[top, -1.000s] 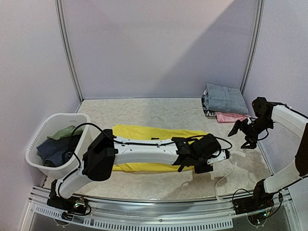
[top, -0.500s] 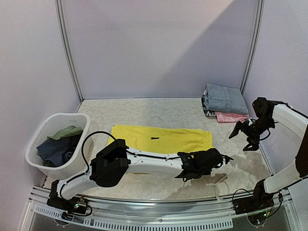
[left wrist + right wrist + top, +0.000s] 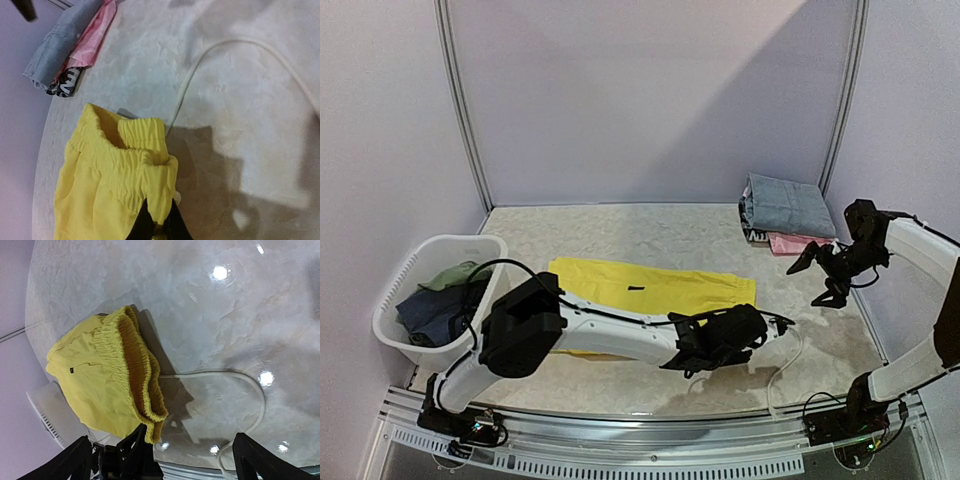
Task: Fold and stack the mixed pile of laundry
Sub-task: Pick up the rectangle-folded shorts from the center of the board, then pass from the left arm to the right, then fold the rectangle-folded shorts at the center of the board.
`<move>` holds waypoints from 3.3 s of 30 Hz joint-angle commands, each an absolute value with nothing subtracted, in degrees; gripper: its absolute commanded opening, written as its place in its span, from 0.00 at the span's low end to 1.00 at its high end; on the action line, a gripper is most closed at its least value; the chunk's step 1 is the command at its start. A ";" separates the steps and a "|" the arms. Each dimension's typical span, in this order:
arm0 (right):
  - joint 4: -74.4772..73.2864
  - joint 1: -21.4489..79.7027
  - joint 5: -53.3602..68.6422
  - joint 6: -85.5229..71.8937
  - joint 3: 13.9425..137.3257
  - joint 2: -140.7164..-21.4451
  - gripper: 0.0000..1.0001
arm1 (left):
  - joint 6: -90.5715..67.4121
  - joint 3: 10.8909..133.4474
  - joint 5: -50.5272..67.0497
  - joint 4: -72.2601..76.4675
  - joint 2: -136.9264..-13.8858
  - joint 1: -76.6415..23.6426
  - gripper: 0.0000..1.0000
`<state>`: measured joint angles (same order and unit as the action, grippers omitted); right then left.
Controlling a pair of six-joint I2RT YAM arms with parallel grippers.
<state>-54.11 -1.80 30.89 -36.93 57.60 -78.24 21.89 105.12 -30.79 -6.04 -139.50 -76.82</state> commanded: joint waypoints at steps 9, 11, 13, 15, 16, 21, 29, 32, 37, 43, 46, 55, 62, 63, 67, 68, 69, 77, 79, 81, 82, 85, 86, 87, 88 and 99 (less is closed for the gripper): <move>-39.31 6.68 43.08 -45.23 52.15 -86.71 0.99 | 15.19 100.11 -21.82 -3.21 -129.51 -75.24 0.00; -36.96 7.54 43.38 -46.87 51.13 -87.58 0.99 | 15.20 100.21 -21.62 -3.74 -129.55 -75.23 0.00; -35.24 8.00 43.58 -48.37 50.48 -88.33 0.99 | 15.37 100.36 -21.45 -4.10 -129.55 -75.28 0.00; -34.29 8.39 43.80 -49.19 50.28 -89.09 0.99 | 15.42 100.41 -21.45 -4.26 -129.63 -75.15 0.00; -33.98 8.62 43.98 -49.49 50.35 -89.58 0.97 | 15.31 100.55 -21.45 -4.36 -129.69 -75.07 0.00; -31.69 10.24 44.69 -51.21 50.25 -91.72 0.88 | 14.64 101.73 -21.78 -4.66 -130.49 -74.95 0.00; -28.53 11.53 46.57 -52.80 49.01 -93.98 0.71 | 13.26 102.65 -22.10 -4.48 -131.01 -74.88 0.00; -28.95 11.56 46.53 -52.59 48.83 -94.06 0.71 | 12.60 103.29 -23.14 -5.03 -131.42 -74.93 0.00; -27.89 11.60 46.28 -52.51 47.66 -94.04 0.75 | 11.73 103.20 -24.22 -4.84 -131.20 -74.71 0.00; -26.00 11.59 46.08 -53.66 46.85 -94.13 0.83 | 11.27 102.81 -24.95 -5.07 -130.91 -74.71 0.00; -25.36 11.45 45.27 -54.00 46.80 -93.98 0.78 | 10.95 102.66 -24.81 -4.93 -130.72 -74.71 0.00; -20.34 11.55 43.14 -56.56 48.58 -93.87 0.40 | 10.39 101.67 -24.58 -4.07 -130.05 -74.66 0.00; -23.13 11.51 42.84 -53.95 52.04 -94.07 0.01 | 8.30 99.87 -25.59 -4.59 -128.22 -74.71 0.23; -24.81 11.51 42.43 -53.04 53.09 -94.26 0.00 | 7.68 99.35 -26.30 -4.87 -127.45 -74.75 0.36; -33.58 11.49 39.60 -46.46 58.18 -94.80 0.00 | 6.50 94.05 -29.03 -3.69 -122.59 -74.93 0.71; -35.96 11.51 38.62 -43.81 59.62 -94.89 0.00 | 6.12 92.97 -29.42 -4.14 -121.33 -74.93 0.87; -38.12 11.51 37.69 -41.73 60.99 -95.28 0.00 | 5.66 92.26 -29.58 -5.13 -120.29 -74.89 0.97; -49.07 11.51 32.91 -30.52 68.77 -97.15 0.00 | 0.36 87.39 -32.40 -14.96 -111.39 -74.14 1.00; -51.57 11.55 31.46 -28.28 70.75 -97.40 0.00 | -2.89 86.48 -31.44 -17.73 -109.03 -73.20 1.00; -53.88 11.52 29.67 -26.61 72.99 -97.55 0.00 | -6.96 86.29 -29.75 -21.54 -106.86 -71.65 0.99; -55.20 11.55 28.88 -26.10 73.95 -97.48 0.00 | -9.27 86.54 -28.44 -24.20 -106.07 -70.57 1.00; -57.87 11.51 26.68 -24.50 76.36 -97.24 0.00 | -15.00 86.81 -22.27 -30.52 -104.49 -66.98 0.98; -58.64 11.51 26.07 -24.17 77.02 -96.93 0.00 | -16.32 86.65 -20.20 -32.01 -104.16 -65.91 0.96; -59.20 11.51 25.66 -23.97 77.60 -96.76 0.00 | -17.26 86.35 -18.00 -33.04 -103.66 -65.07 0.94; -59.67 11.51 25.43 -23.76 78.07 -96.62 0.00 | -17.94 85.97 -15.80 -33.53 -103.33 -64.34 0.91; -62.97 11.60 24.52 -24.36 82.11 -94.45 0.00 | -18.86 93.03 0.52 -39.28 -114.29 -61.05 0.60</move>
